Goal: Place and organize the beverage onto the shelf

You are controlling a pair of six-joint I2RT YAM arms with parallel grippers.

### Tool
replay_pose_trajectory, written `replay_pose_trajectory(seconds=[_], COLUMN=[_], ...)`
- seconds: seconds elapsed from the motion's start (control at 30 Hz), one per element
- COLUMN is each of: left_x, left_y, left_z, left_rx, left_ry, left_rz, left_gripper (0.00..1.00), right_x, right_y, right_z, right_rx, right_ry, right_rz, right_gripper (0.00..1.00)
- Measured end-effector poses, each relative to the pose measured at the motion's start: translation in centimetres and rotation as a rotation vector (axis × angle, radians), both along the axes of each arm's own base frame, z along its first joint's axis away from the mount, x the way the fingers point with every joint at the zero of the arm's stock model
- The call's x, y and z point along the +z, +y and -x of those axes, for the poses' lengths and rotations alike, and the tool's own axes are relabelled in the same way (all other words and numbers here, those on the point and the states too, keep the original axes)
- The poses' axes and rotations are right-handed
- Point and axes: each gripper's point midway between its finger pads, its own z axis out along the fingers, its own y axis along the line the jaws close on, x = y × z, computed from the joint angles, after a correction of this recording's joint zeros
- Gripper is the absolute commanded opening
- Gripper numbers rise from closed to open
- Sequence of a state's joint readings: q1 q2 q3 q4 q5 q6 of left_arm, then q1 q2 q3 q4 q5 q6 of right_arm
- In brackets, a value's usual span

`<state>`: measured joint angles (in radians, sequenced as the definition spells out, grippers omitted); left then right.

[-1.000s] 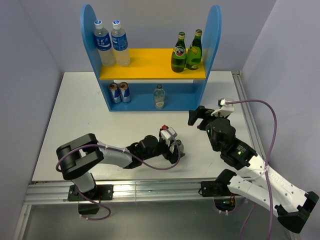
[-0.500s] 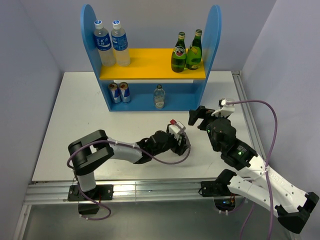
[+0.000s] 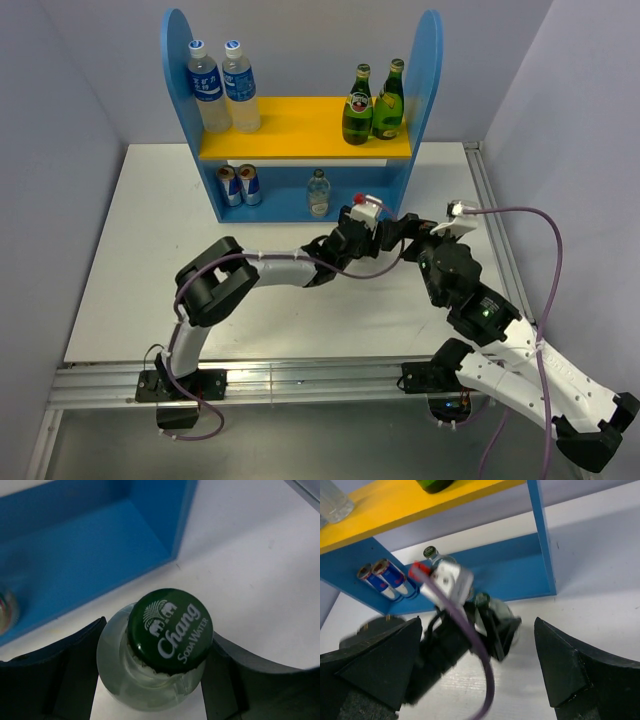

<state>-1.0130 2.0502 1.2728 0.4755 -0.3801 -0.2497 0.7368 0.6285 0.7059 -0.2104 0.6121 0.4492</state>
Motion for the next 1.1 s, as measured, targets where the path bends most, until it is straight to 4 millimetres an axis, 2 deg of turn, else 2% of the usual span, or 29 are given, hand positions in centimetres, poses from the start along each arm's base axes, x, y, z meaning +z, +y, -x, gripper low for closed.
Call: replay_pose_trajectory(seconds=[0.2, 0.43, 0.53, 0.73, 1.1], left_x=[2.3, 4.9, 4.5, 1.1, 1.3], left_y=[0.6, 1.7, 2.0, 2.8, 3.5], left_z=[-5.0, -8.8, -9.8, -11.2, -13.0], left_rx=[0.094, 0.162, 0.181, 0.236, 0.340], left_ry=[-0.028, -0.063, -0.063, -0.042, -0.083], left_rz=[0.027, 0.072, 0.073, 0.044, 0.074], left_gripper=[0.00, 0.00, 0.00, 0.00, 0.01], right_x=[-0.4, -0.5, -0.5, -0.5, -0.5], right_y=[0.1, 0.3, 0.3, 0.4, 0.5], right_z=[0.1, 0.1, 0.1, 0.2, 0.2], right_rx=[0.009, 0.019, 0.022, 0.028, 0.031], right_ry=[0.005, 0.007, 0.008, 0.009, 0.009], right_rz=[0.003, 0.003, 0.002, 0.002, 0.002], right_gripper=[1.00, 1.00, 1.00, 1.00, 1.00])
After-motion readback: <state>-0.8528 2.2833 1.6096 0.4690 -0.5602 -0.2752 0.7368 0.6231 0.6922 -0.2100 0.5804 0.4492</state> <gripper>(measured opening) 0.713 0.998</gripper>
